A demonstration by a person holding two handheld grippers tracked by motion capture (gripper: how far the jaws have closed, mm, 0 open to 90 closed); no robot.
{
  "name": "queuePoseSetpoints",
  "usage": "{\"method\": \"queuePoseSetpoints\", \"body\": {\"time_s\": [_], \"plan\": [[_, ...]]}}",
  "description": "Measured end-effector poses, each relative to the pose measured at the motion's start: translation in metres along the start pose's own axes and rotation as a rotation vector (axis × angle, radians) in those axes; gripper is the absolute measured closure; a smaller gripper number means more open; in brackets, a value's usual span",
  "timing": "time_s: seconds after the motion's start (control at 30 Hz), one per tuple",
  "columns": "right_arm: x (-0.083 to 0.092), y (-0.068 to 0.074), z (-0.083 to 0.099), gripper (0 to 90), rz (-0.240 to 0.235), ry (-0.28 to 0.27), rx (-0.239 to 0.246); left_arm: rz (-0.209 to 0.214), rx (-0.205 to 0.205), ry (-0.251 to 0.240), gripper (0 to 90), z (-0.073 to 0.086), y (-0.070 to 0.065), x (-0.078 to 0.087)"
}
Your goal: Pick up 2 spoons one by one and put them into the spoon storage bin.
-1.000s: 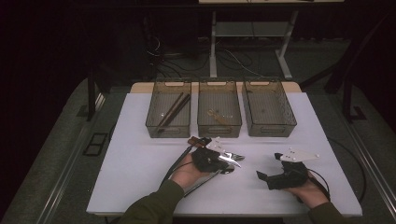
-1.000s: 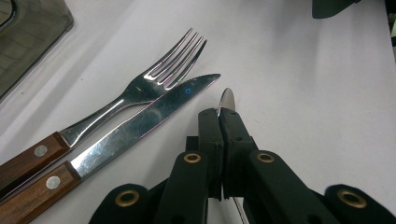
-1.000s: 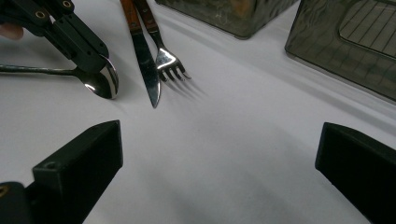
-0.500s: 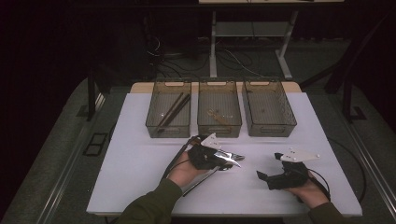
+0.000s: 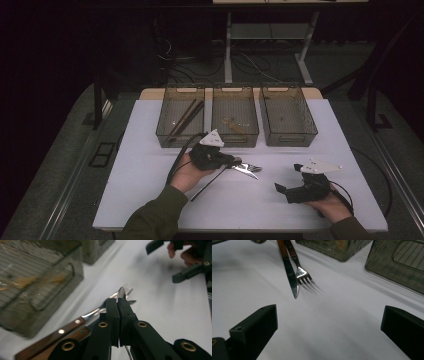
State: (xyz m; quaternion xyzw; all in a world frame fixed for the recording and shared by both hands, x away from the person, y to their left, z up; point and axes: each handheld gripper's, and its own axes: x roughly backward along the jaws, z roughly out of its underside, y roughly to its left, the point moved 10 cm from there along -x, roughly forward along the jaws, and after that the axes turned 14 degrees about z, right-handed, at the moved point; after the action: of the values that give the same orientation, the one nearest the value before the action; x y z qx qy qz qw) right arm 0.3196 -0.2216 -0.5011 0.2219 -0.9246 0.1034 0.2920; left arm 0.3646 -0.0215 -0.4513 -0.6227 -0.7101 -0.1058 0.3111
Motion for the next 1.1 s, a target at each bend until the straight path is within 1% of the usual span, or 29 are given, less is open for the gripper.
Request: {"method": "queuePoseSetpoints", "body": {"time_s": [0.07, 0.1, 0.13, 0.23, 0.27, 0.3, 0.53, 0.6, 0.77, 0.83, 0.87, 0.9, 0.93, 0.97, 1.0, 1.03, 1.07, 1.1], "plan": [[0.0, 0.0, 0.0, 0.5, -0.002, 0.0, 0.001, -0.016, 0.003, -0.016, 88.9, -0.005, 0.006, 0.005], [0.001, 0.001, 0.001, 0.5, -0.006, 0.015, -0.018, -0.028, 0.005, -0.025, 88.9, -0.008, 0.011, 0.008], [-0.001, -0.001, 0.0, 0.5, 0.001, 0.002, -0.012, -0.037, 0.007, -0.032, 88.9, -0.011, 0.015, 0.01], [-0.001, 0.0, 0.001, 0.5, -0.002, 0.008, -0.016, -0.061, 0.011, -0.053, 88.9, -0.021, 0.026, 0.015], [-0.001, -0.001, 0.0, 0.5, 0.001, 0.002, -0.011, -0.068, 0.016, -0.059, 88.9, -0.025, 0.029, 0.017], [-0.001, -0.001, 0.0, 0.5, 0.002, 0.001, -0.011, -0.08, 0.009, -0.062, 88.9, -0.028, 0.034, 0.019], [-0.002, -0.001, 0.001, 0.5, 0.003, 0.003, -0.016, -0.14, 0.034, -0.106, 88.9, -0.054, 0.067, 0.027], [-0.002, -0.001, 0.001, 0.5, 0.005, 0.002, -0.014, -0.159, 0.041, -0.12, 88.9, -0.061, 0.075, 0.028], [-0.001, -0.003, 0.0, 0.5, 0.007, -0.001, -0.02, -0.195, 0.048, -0.129, 88.9, -0.08, 0.094, 0.032], [0.0, -0.003, 0.0, 0.5, 0.007, -0.003, -0.024, -0.208, 0.046, -0.136, 88.9, -0.087, 0.1, 0.032], [0.0, -0.003, 0.0, 0.5, 0.007, -0.005, -0.025, -0.213, 0.042, -0.131, 88.9, -0.091, 0.103, 0.033], [0.0, -0.003, 0.0, 0.5, 0.008, -0.006, -0.024, -0.22, 0.037, -0.135, 88.8, -0.095, 0.107, 0.033], [0.0, -0.003, 0.0, 0.5, 0.008, -0.005, -0.023, -0.222, 0.043, -0.15, 88.9, -0.099, 0.111, 0.033], [0.0, -0.003, 0.0, 0.5, 0.008, -0.003, -0.02, -0.225, 0.045, -0.151, 88.8, -0.101, 0.114, 0.033], [0.0, -0.003, 0.0, 0.5, 0.009, -0.001, -0.018, -0.232, 0.034, -0.151, 88.9, -0.104, 0.12, 0.032], [0.0, -0.003, 0.0, 0.5, 0.01, -0.002, -0.018, -0.236, 0.047, -0.157, 88.9, -0.106, 0.123, 0.031], [0.0, -0.003, 0.0, 0.5, 0.009, -0.002, -0.019, -0.24, 0.049, -0.158, 88.9, -0.108, 0.127, 0.03], [0.0, -0.003, 0.0, 0.5, 0.01, -0.004, -0.022, -0.248, 0.047, -0.161, 88.8, -0.11, 0.133, 0.028]]}}
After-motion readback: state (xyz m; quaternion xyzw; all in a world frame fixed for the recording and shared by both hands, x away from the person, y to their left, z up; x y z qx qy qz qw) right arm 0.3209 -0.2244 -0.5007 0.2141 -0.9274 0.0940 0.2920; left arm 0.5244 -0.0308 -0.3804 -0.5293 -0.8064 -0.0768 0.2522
